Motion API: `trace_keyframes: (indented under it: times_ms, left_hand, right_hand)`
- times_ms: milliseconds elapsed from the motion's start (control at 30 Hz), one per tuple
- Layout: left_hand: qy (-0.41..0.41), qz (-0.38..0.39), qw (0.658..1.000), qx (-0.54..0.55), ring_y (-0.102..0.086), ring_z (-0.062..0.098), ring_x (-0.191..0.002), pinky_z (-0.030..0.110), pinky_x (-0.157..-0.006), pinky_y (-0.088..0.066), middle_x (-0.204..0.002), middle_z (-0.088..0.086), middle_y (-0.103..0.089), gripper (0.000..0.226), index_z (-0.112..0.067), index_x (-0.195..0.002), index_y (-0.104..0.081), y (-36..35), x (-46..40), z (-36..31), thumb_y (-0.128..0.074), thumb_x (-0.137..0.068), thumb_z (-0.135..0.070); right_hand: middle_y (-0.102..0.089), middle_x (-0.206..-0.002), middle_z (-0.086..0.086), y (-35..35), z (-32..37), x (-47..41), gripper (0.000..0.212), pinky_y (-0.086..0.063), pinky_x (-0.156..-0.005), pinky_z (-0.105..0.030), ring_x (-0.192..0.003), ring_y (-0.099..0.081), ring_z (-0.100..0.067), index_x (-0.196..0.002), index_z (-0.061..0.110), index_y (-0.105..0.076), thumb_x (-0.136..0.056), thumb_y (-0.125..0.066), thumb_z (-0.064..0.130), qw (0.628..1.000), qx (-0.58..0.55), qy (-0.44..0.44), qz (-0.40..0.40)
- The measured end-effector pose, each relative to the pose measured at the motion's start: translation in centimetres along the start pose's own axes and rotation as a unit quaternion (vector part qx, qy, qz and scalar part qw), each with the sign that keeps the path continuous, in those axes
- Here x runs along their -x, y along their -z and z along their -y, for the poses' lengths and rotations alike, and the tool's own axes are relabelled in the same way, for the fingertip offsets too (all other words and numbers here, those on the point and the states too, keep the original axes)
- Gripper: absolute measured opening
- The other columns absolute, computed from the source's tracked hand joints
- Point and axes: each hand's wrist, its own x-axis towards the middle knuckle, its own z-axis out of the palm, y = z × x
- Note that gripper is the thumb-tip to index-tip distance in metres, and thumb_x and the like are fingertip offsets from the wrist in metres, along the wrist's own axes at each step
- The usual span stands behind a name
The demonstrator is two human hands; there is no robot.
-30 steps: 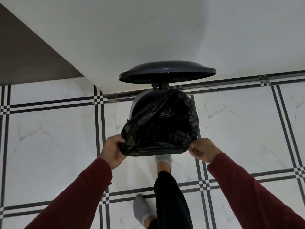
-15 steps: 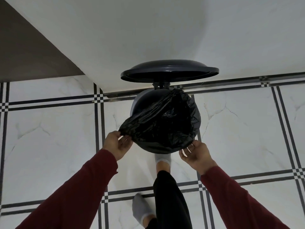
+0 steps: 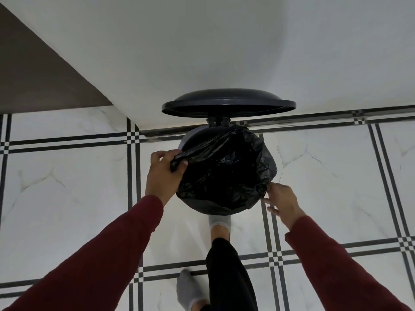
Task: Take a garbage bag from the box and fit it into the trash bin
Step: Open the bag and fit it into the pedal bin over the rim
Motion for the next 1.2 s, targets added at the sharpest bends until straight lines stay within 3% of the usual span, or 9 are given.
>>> trace_keyframes:
  times_ms: [167,300,500,667,767,900,1033,1133,1200]
  left_hand:
    - [0.012,-0.036,0.999,-0.024,-0.064,0.022,-0.105,0.035,-0.097,-0.051,-0.106,0.002,-0.067,0.031,-0.03,-0.106,-0.075,0.2,-3.5,0.3,-0.051,-0.098,-0.048]
    - [0.077,0.007,0.996,0.049,-0.065,0.027,-0.11,0.041,-0.1,-0.05,-0.101,0.001,-0.072,0.03,-0.034,-0.109,-0.068,0.3,-5.7,-0.1,-0.049,-0.094,-0.051]
    - [-0.02,0.082,0.994,-0.065,-0.032,0.033,-0.14,0.047,-0.117,-0.03,-0.138,0.007,-0.049,0.051,-0.054,-0.14,-0.045,0.1,-7.6,-0.8,-0.061,-0.092,-0.051]
    - [-0.181,0.092,0.976,-0.082,-0.06,0.017,-0.105,0.034,-0.098,-0.05,-0.12,-0.002,-0.057,0.031,-0.028,-0.126,-0.071,0.2,-9.2,-0.5,-0.069,-0.096,-0.035]
    - [-0.004,0.052,0.995,0.089,-0.065,0.022,-0.089,0.034,-0.083,-0.051,-0.093,0.002,-0.068,0.016,-0.014,-0.098,-0.073,-0.4,-10.9,-1.4,-0.06,-0.1,-0.022]
    - [0.286,0.126,0.904,0.291,-0.068,0.025,-0.082,0.032,-0.07,-0.059,-0.076,0.004,-0.072,0.026,-0.006,-0.098,-0.071,0.5,-12.2,-2.2,-0.046,-0.098,-0.009]
    - [0.346,0.197,0.893,0.211,-0.063,0.022,-0.081,0.038,-0.081,-0.061,-0.097,0.01,-0.064,0.03,-0.006,-0.103,-0.07,0.8,-11.6,-2.2,-0.041,-0.099,-0.003]
    - [0.361,0.152,0.897,0.206,-0.058,0.019,-0.089,0.038,-0.087,-0.052,-0.099,0.003,-0.062,0.04,-0.015,-0.11,-0.072,1.4,-11.2,-2.8,-0.037,-0.096,-0.003]
    - [0.375,0.071,0.886,0.262,-0.057,0.02,-0.088,0.033,-0.078,-0.046,-0.097,0.002,-0.064,0.037,-0.015,-0.105,-0.07,1.7,-11.5,-2.7,-0.035,-0.095,-0.008]
  right_hand:
    - [-0.059,-0.121,-0.005,0.8,4.0,1.9,0.043,-0.044,-0.091,-0.033,-0.102,-0.06,-0.024,-0.126,0.013,-0.059,-0.085,-0.056,0.025,0.952,0.079,0.225,-0.191]
    - [-0.055,-0.133,-0.009,-1.3,8.0,1.2,0.039,-0.045,-0.092,-0.031,-0.113,-0.06,-0.027,-0.129,0.013,-0.058,-0.093,-0.065,0.028,0.891,0.179,0.396,-0.133]
    - [-0.071,-0.119,0.003,-3.3,13.2,-2.2,0.031,-0.048,-0.1,-0.028,-0.111,-0.066,-0.018,-0.121,0.031,-0.069,-0.092,-0.069,0.041,0.923,0.192,0.333,0.003]
    - [-0.071,-0.101,-0.003,-4.3,15.3,-4.8,0.013,-0.054,-0.099,-0.039,-0.096,-0.065,-0.017,-0.107,0.017,-0.074,-0.096,-0.068,0.022,0.95,0.107,0.287,0.067]
    - [-0.071,-0.104,-0.012,-4.7,16.1,-6.0,0.006,-0.053,-0.101,-0.044,-0.096,-0.065,-0.023,-0.1,0.014,-0.071,-0.096,-0.067,0.015,0.965,0.059,0.229,0.115]
    - [-0.069,-0.12,-0.027,-4.5,15.6,-8.4,0.048,-0.054,-0.098,-0.05,-0.097,-0.066,-0.035,-0.12,-0.003,-0.07,-0.081,-0.073,0.024,0.973,-0.003,0.14,0.182]
    - [-0.071,-0.09,-0.012,-4.8,15.9,-7.1,0.021,-0.056,-0.076,-0.038,-0.074,-0.067,-0.025,-0.097,0.011,-0.072,-0.092,-0.066,0.031,0.983,0.001,0.13,0.13]
    - [-0.075,-0.104,-0.013,-4.5,15.8,-8.0,0.057,-0.055,-0.095,-0.044,-0.101,-0.071,-0.034,-0.097,0.013,-0.074,-0.08,-0.057,0.064,0.979,0.082,0.176,0.063]
    - [-0.073,-0.118,-0.01,-4.2,15.5,-7.2,0.048,-0.045,-0.09,-0.031,-0.118,-0.065,-0.034,-0.102,0.019,-0.071,-0.09,-0.051,0.061,0.957,0.178,0.231,0.005]
